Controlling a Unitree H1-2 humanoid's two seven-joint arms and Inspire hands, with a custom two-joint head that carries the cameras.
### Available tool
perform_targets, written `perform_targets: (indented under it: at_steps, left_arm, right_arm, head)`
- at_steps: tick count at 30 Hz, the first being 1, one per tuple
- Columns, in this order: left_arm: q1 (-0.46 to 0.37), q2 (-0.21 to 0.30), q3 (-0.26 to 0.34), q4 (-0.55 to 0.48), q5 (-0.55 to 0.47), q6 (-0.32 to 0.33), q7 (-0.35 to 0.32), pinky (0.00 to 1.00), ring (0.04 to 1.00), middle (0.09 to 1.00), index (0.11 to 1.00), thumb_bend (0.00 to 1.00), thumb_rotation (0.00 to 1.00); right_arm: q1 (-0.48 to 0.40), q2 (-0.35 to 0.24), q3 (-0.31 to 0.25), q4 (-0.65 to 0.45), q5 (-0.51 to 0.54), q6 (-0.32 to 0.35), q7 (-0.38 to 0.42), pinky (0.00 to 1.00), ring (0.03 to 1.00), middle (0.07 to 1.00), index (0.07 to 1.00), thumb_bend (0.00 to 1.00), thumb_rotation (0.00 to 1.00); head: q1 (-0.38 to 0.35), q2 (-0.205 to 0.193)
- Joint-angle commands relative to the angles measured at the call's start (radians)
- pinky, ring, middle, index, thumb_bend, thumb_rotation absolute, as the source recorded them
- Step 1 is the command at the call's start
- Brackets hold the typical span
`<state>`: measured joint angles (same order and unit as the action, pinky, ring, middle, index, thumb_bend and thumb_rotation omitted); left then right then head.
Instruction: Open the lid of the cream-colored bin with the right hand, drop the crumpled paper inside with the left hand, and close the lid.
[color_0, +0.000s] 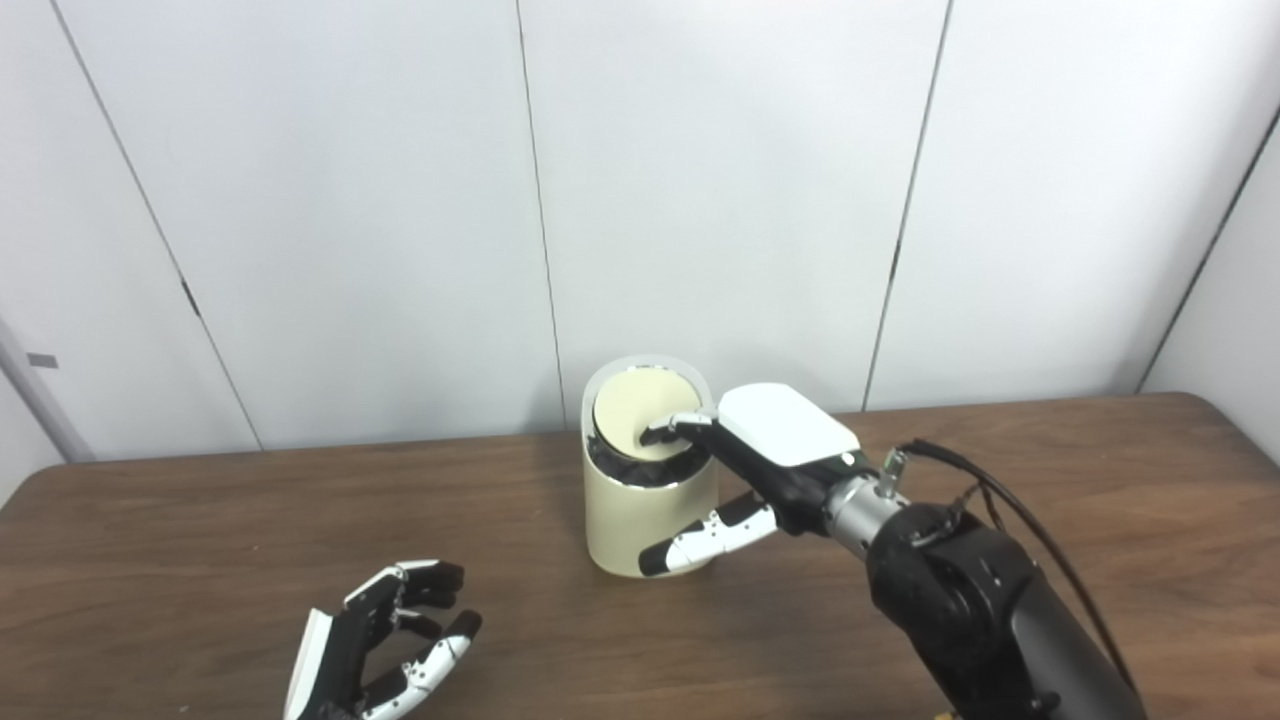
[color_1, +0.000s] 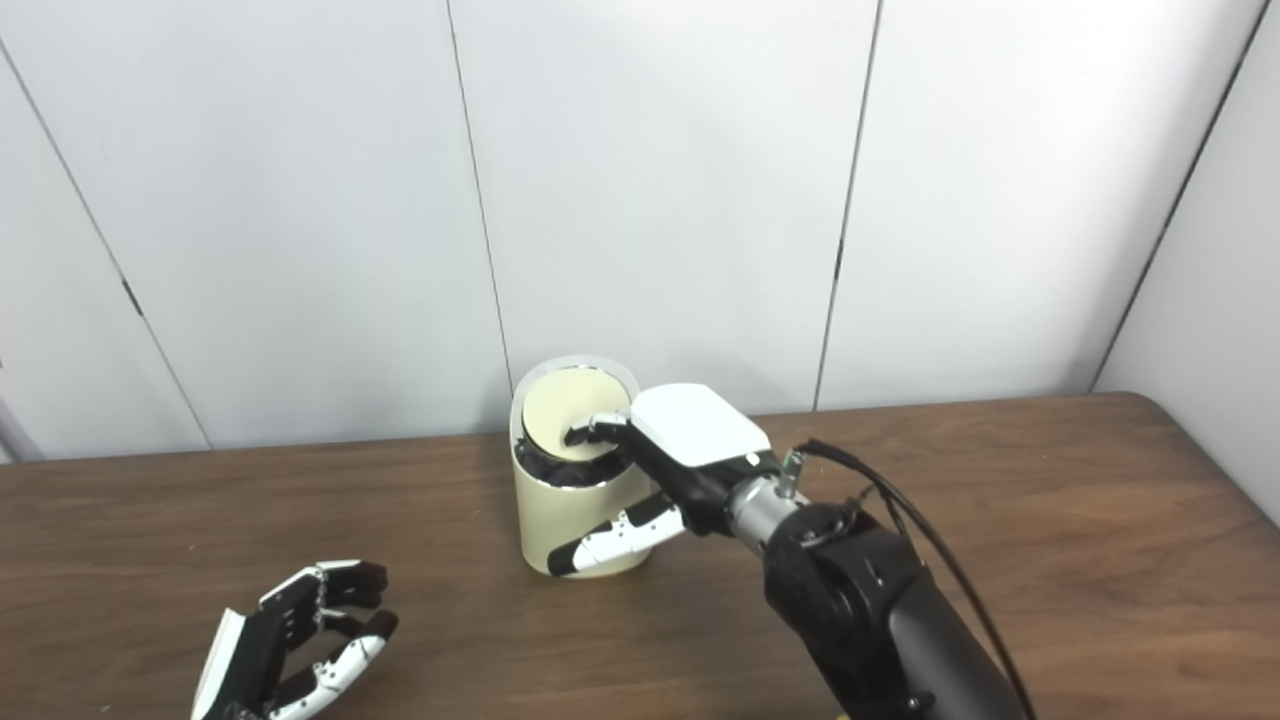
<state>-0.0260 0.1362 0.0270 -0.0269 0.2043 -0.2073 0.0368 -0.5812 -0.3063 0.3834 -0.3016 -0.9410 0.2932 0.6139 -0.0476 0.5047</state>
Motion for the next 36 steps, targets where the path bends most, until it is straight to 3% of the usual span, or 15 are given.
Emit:
perform_targets:
  at_steps: [1,9,13,20,23,27,33,36]
  left_arm:
    - [-0.037,-0.001,-0.002,-0.01,0.014,-0.018,0.015,0.54,0.653,0.666,0.649,0.62,0.31]
    - [-0.038,-0.015,-0.005,-0.017,0.022,-0.008,0.017,0.54,0.652,0.666,0.65,0.61,0.31]
    - [-0.039,-0.016,-0.002,-0.014,0.019,-0.009,0.015,0.54,0.656,0.67,0.651,0.62,0.31]
    - [-0.036,-0.015,0.0,-0.021,0.011,-0.004,0.011,0.53,0.651,0.669,0.648,0.62,0.3]
    - [-0.037,-0.012,0.002,-0.018,0.006,-0.005,0.009,0.53,0.652,0.669,0.649,0.62,0.31]
    - [-0.037,-0.008,0.003,-0.014,0.007,-0.007,0.008,0.54,0.655,0.671,0.652,0.61,0.29]
    - [-0.039,0.0,0.007,0.001,-0.005,-0.027,0.007,0.53,0.654,0.671,0.652,0.61,0.29]
    - [-0.039,0.005,0.006,0.005,-0.006,-0.027,0.007,0.54,0.657,0.673,0.652,0.61,0.28]
  right_arm:
    - [-0.04,0.004,0.019,-0.009,-0.019,0.011,0.057,0.74,0.814,0.791,0.786,0.95,0.78]
    - [-0.096,-0.015,0.096,-0.018,-0.151,0.005,0.246,0.77,0.797,0.788,0.779,0.94,0.84]
    - [-0.118,0.006,0.12,-0.026,-0.226,0.025,0.362,0.8,0.805,0.792,0.766,0.94,0.85]
    - [-0.11,0.036,0.108,-0.021,-0.293,0.01,0.433,0.77,0.806,0.798,0.779,0.94,0.84]
    - [-0.089,0.046,0.075,-0.035,-0.281,0.013,0.393,0.78,0.812,0.803,0.774,0.95,0.83]
    - [-0.044,0.061,0.008,-0.06,-0.249,0.006,0.278,0.76,0.819,0.815,0.803,0.95,0.8]
    - [0.034,0.084,-0.096,-0.068,-0.154,-0.052,-0.01,0.72,0.799,0.806,0.811,0.94,0.75]
    - [0.06,0.098,-0.14,-0.075,-0.111,-0.061,-0.101,0.73,0.819,0.821,0.822,0.93,0.74]
  head:
    - [-0.003,0.002]
    - [-0.013,0.003]
    - [-0.014,0.003]
    - [-0.015,0.004]
    - [-0.016,0.002]
    - [-0.015,-0.001]
    - [-0.017,-0.006]
    - [-0.018,-0.007]
